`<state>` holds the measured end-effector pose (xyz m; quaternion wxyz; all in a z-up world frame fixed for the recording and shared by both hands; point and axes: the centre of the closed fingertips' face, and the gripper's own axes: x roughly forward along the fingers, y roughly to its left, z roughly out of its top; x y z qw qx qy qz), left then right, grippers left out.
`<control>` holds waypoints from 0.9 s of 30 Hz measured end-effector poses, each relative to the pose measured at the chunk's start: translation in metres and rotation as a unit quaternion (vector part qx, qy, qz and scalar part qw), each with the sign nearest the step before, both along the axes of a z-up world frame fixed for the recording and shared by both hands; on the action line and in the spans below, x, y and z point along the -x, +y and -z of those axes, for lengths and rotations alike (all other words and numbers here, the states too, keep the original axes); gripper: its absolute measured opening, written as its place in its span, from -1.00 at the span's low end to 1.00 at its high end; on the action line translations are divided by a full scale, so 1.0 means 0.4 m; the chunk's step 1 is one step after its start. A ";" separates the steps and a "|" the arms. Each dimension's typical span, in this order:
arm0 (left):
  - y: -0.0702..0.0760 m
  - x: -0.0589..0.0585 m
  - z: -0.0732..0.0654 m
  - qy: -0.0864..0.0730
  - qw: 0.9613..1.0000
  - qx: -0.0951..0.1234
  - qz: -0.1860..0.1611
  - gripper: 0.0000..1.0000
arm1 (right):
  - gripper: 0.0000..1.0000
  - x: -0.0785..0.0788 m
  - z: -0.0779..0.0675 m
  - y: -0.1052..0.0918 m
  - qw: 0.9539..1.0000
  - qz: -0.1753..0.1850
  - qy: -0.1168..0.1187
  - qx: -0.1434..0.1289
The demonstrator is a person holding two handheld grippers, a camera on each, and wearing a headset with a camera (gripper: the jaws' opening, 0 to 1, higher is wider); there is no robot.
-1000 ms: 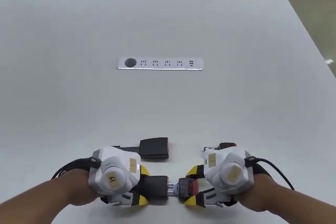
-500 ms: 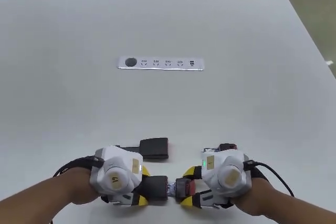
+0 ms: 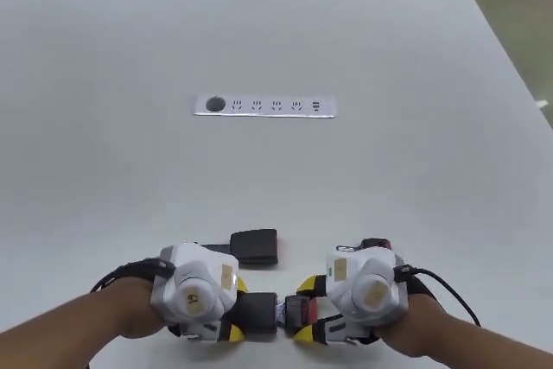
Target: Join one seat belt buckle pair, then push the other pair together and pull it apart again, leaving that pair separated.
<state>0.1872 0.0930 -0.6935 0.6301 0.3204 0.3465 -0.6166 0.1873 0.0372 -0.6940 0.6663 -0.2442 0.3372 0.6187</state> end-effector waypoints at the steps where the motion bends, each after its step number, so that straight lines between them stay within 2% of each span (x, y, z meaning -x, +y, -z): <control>1: -0.001 0.000 0.000 0.000 1.000 -0.001 0.000 -0.34 | -0.37 0.000 0.000 0.002 1.000 0.001 0.000 -0.001; 4: 0.002 -0.003 0.001 -0.001 1.000 -0.004 -0.003 -0.34 | -0.37 0.001 -0.008 0.025 1.000 0.007 -0.002 -0.015; 13: 0.000 -0.007 0.001 -0.001 1.000 -0.002 -0.001 -0.34 | -0.36 0.006 -0.011 0.008 1.000 0.005 -0.003 -0.013; 27: 0.003 -0.001 0.002 0.001 1.000 0.019 -0.012 -0.33 | -0.36 0.004 -0.015 -0.003 0.999 0.007 0.000 -0.041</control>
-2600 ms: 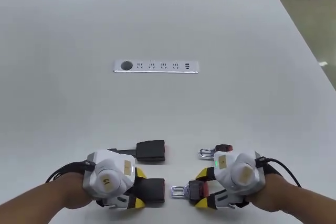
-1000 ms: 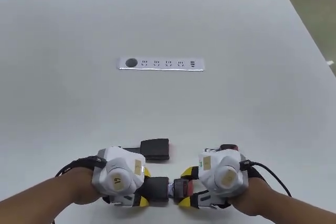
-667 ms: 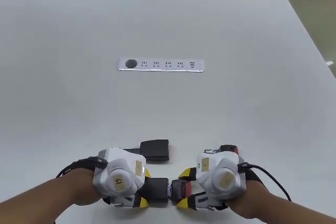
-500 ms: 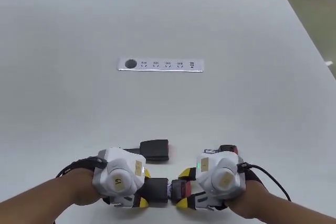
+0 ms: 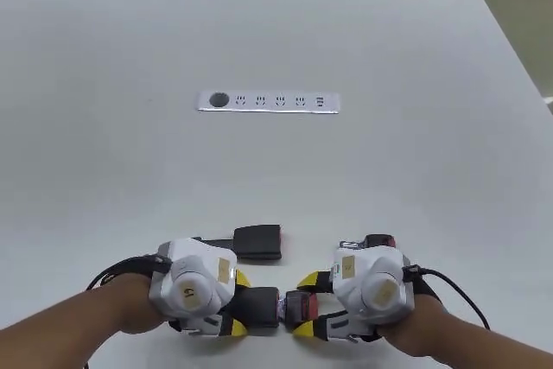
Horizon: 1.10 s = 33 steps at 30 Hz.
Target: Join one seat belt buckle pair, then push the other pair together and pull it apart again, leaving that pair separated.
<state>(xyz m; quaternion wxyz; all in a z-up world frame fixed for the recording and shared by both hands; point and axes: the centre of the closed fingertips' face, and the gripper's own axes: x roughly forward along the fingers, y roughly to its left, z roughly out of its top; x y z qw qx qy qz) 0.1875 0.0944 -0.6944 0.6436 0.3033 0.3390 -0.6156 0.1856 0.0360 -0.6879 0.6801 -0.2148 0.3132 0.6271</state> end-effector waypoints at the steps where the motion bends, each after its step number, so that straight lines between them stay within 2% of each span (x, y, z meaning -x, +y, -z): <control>1: 0.001 0.000 0.001 0.000 1.000 0.001 0.000 -0.33 | -0.36 0.002 -0.002 -0.004 1.000 -0.001 -0.001 -0.001; 9: 0.002 0.004 -0.004 0.000 1.000 0.016 0.007 -0.34 | -0.36 0.007 -0.017 -0.004 1.000 0.002 -0.007 -0.020; 15: 0.003 0.006 -0.008 0.002 0.999 0.035 0.010 -0.34 | -0.37 0.003 -0.013 -0.006 0.999 0.010 -0.013 -0.041; 25: 0.005 0.004 -0.008 0.005 0.998 0.058 0.011 -0.35 | -0.38 -0.003 -0.011 -0.002 0.997 0.019 -0.005 -0.076; 33: 0.008 0.002 -0.007 0.010 0.998 0.067 0.012 -0.36 | -0.39 -0.001 -0.018 0.005 0.996 0.019 -0.006 -0.087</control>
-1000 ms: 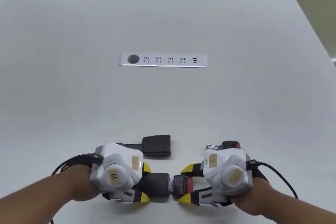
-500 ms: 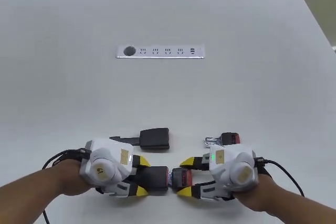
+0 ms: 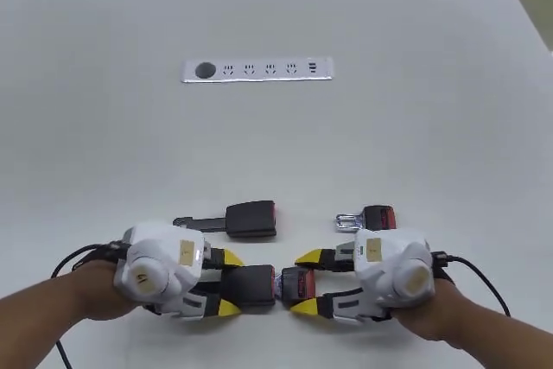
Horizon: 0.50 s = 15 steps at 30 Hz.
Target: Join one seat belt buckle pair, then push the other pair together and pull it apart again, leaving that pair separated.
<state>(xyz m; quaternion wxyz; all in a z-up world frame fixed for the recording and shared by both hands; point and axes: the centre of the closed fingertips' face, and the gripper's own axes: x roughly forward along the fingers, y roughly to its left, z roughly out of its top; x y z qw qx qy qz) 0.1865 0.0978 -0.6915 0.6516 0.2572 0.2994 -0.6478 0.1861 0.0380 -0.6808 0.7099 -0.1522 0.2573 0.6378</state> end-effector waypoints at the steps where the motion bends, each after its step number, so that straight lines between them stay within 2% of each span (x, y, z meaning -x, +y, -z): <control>1: 0.000 0.000 0.000 0.000 1.000 0.001 0.000 -0.36 | -0.39 0.000 -0.001 0.001 1.000 0.001 0.001 -0.002; 10: -0.001 -0.001 -0.006 0.005 1.000 0.009 -0.004 -0.36 | -0.39 -0.003 0.000 0.003 1.000 0.007 0.004 -0.006; 15: -0.002 -0.002 -0.008 0.013 1.000 0.011 -0.012 -0.36 | -0.38 -0.004 0.002 0.004 1.000 0.011 0.006 -0.005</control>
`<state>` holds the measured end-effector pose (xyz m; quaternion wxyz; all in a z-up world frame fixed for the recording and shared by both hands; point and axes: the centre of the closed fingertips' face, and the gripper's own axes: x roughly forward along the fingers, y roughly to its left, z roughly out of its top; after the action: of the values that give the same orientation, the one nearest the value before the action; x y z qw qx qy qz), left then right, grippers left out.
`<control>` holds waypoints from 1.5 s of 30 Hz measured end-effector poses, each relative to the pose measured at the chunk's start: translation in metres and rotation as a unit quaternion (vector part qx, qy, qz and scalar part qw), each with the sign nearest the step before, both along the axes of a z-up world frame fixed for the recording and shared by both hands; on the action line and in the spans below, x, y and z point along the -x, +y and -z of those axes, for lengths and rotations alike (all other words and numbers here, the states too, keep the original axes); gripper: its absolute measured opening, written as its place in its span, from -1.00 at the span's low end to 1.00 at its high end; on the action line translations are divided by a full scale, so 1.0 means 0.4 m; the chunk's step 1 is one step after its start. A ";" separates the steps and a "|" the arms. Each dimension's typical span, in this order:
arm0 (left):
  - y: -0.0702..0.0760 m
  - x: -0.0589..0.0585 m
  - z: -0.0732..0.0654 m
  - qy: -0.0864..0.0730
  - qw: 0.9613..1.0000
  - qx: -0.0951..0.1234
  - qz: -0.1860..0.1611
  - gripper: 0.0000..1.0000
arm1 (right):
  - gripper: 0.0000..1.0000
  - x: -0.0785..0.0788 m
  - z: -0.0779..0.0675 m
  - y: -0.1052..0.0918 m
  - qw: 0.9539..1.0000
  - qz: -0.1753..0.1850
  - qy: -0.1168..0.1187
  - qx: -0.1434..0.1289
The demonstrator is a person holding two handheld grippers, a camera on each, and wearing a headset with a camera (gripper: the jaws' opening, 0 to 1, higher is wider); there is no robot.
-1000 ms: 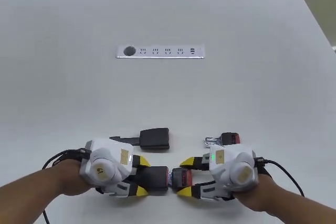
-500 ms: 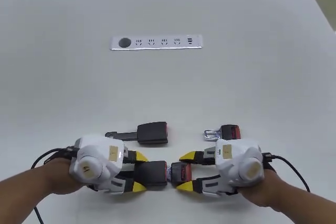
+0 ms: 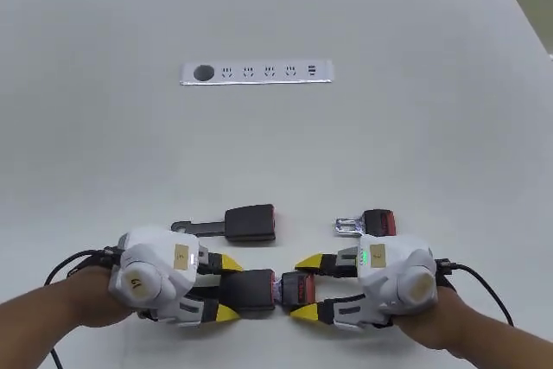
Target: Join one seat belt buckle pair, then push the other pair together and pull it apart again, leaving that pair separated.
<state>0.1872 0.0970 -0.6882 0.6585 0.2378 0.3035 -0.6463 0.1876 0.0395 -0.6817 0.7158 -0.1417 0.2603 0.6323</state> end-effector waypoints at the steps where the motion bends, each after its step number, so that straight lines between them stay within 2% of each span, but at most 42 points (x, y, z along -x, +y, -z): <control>1: 0.000 0.000 0.000 0.000 1.000 -0.002 0.001 -0.36 | -0.38 0.000 0.001 0.000 1.000 0.002 0.000 0.001; 12: 0.000 -0.001 0.002 -0.007 1.000 -0.027 0.005 -0.34 | -0.35 0.002 0.002 0.005 1.000 0.008 -0.004 0.015; 17: 0.002 -0.001 0.006 -0.011 0.999 -0.042 0.010 -0.34 | -0.33 0.004 0.006 0.007 0.999 0.000 -0.014 0.032; 22: 0.003 0.001 0.006 -0.012 0.999 -0.051 0.008 -0.33 | -0.32 0.004 0.010 0.006 0.999 -0.001 -0.015 0.046; 25: 0.003 0.001 0.008 -0.014 0.998 -0.056 0.006 -0.32 | -0.30 0.005 0.019 0.007 0.998 0.006 -0.011 0.057; 26: 0.004 0.002 0.009 -0.014 0.998 -0.059 0.006 -0.32 | -0.30 0.007 0.023 0.007 0.998 0.003 -0.018 0.063; 29: 0.002 0.002 0.011 -0.014 0.998 -0.067 0.001 -0.31 | -0.27 0.003 0.024 0.018 0.998 0.017 -0.016 0.065; 31: -0.002 0.008 0.012 -0.013 0.997 -0.071 0.004 -0.23 | -0.18 0.008 0.025 0.023 0.998 0.018 -0.009 0.065; 33: -0.007 0.014 0.011 -0.012 0.997 -0.074 0.006 -0.06 | -0.04 0.009 0.025 0.023 0.997 0.022 -0.012 0.067; 35: -0.008 0.016 0.009 -0.016 0.997 -0.077 0.006 0.09 | 0.05 0.008 0.013 0.024 0.998 0.033 -0.003 0.056; 38: -0.012 0.021 -0.006 -0.006 0.998 -0.069 -0.004 0.11 | 0.11 0.000 0.002 0.015 0.997 0.043 -0.009 0.059; 41: -0.012 0.014 -0.023 -0.008 0.998 -0.065 -0.020 0.21 | 0.22 -0.011 -0.011 0.005 0.997 0.056 -0.011 0.056; 45: -0.010 0.006 -0.053 -0.009 0.998 -0.057 -0.038 0.23 | 0.21 -0.018 -0.037 -0.011 0.996 0.064 -0.022 0.056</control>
<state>0.1847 0.0932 -0.6671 0.6706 0.2685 0.3427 -0.6006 0.1948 0.0351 -0.6670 0.7514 -0.1781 0.2880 0.5663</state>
